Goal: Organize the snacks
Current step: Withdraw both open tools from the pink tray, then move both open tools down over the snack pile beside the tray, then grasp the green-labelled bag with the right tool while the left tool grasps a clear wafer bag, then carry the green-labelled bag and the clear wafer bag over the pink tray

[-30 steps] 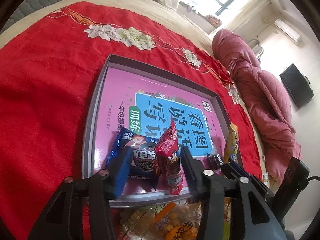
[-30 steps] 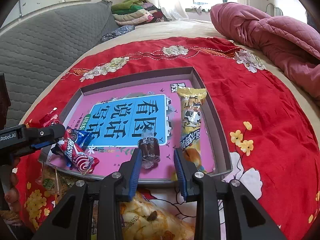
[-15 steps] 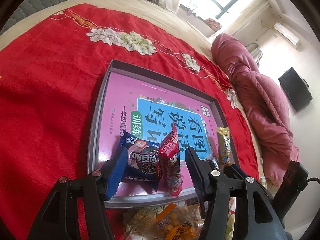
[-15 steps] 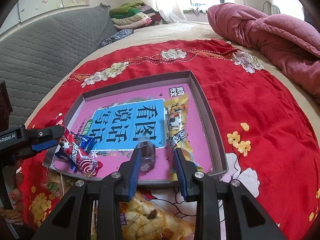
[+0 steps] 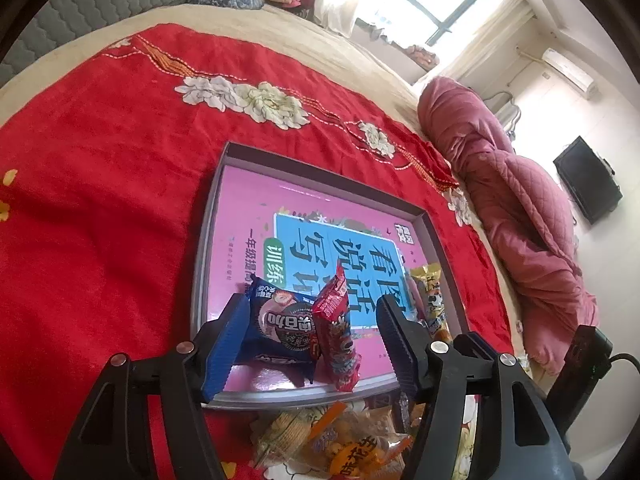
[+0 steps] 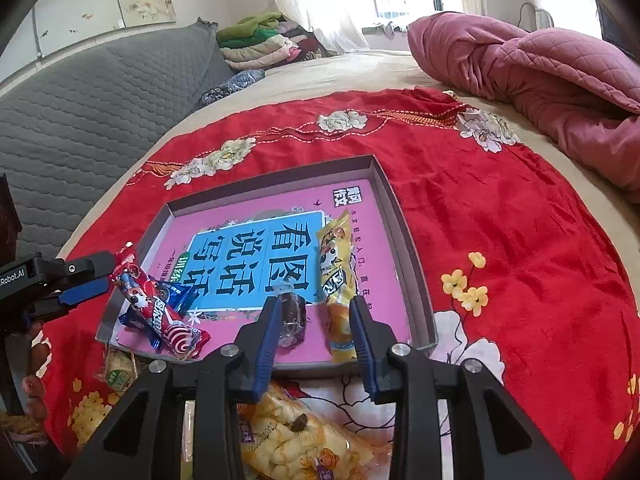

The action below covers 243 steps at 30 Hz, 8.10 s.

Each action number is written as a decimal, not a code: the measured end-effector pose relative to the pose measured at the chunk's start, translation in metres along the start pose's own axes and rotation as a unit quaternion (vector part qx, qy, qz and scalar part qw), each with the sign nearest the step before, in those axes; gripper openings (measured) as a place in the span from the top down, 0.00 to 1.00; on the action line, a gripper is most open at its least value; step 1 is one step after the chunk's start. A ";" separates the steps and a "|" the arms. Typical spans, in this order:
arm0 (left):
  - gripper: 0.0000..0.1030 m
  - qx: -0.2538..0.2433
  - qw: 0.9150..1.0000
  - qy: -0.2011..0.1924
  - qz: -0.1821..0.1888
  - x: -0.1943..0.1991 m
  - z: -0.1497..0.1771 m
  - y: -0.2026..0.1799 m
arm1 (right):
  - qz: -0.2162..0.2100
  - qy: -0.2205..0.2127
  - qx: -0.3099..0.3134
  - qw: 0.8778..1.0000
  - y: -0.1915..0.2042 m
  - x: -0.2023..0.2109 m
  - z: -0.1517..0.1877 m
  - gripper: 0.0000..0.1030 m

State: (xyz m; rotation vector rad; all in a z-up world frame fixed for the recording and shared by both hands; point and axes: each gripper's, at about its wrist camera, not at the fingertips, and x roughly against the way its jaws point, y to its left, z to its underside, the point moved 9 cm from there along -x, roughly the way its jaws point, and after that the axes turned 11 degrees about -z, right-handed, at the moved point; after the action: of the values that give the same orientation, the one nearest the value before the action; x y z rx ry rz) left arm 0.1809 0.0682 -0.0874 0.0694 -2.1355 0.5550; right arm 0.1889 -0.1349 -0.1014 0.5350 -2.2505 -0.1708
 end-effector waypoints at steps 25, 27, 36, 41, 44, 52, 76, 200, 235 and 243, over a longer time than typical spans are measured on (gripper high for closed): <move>0.30 -0.023 1.000 -0.004 -0.004 0.023 0.006 0.004 | -0.016 -0.029 0.001 0.999 0.004 0.039 -0.006 0.51; 0.30 -0.025 1.000 -0.002 -0.003 0.024 0.007 0.003 | -0.015 -0.031 0.000 0.999 0.003 0.043 -0.007 0.51; 0.30 -0.031 0.999 -0.005 -0.004 0.029 0.008 0.003 | -0.014 -0.036 0.000 0.999 0.003 0.058 -0.001 0.48; 0.30 -0.032 0.999 -0.007 -0.005 0.032 0.009 0.004 | -0.023 -0.036 -0.002 0.999 0.007 0.063 0.002 0.47; 0.30 -0.033 0.999 -0.007 -0.006 0.033 0.009 0.004 | -0.029 -0.033 -0.007 0.999 0.010 0.065 0.005 0.47; 0.29 -0.039 0.999 0.000 -0.010 0.037 0.017 0.007 | -0.042 -0.023 0.003 0.999 0.023 0.068 0.015 0.46; 0.29 -0.069 0.996 0.064 -0.012 0.027 0.061 0.012 | -0.068 0.039 0.031 0.996 0.052 0.070 0.059 0.40; 0.73 -0.062 0.992 0.065 0.084 0.034 0.045 0.000 | -0.151 0.082 0.067 0.983 0.087 0.052 0.085 0.68; 0.76 -0.092 0.992 0.004 0.085 0.013 0.030 -0.042 | -0.130 0.012 0.043 0.990 0.062 0.044 0.042 0.68; 0.76 -0.092 0.993 0.022 0.067 -0.010 0.034 -0.035 | -0.124 0.005 0.035 0.992 0.053 0.042 0.036 0.68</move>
State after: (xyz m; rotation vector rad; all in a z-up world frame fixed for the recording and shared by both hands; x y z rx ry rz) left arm 0.1694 0.0210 -0.0992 -0.1879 -2.1497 0.4315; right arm 0.1203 -0.1075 -0.0816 0.8517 -2.1815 -0.2147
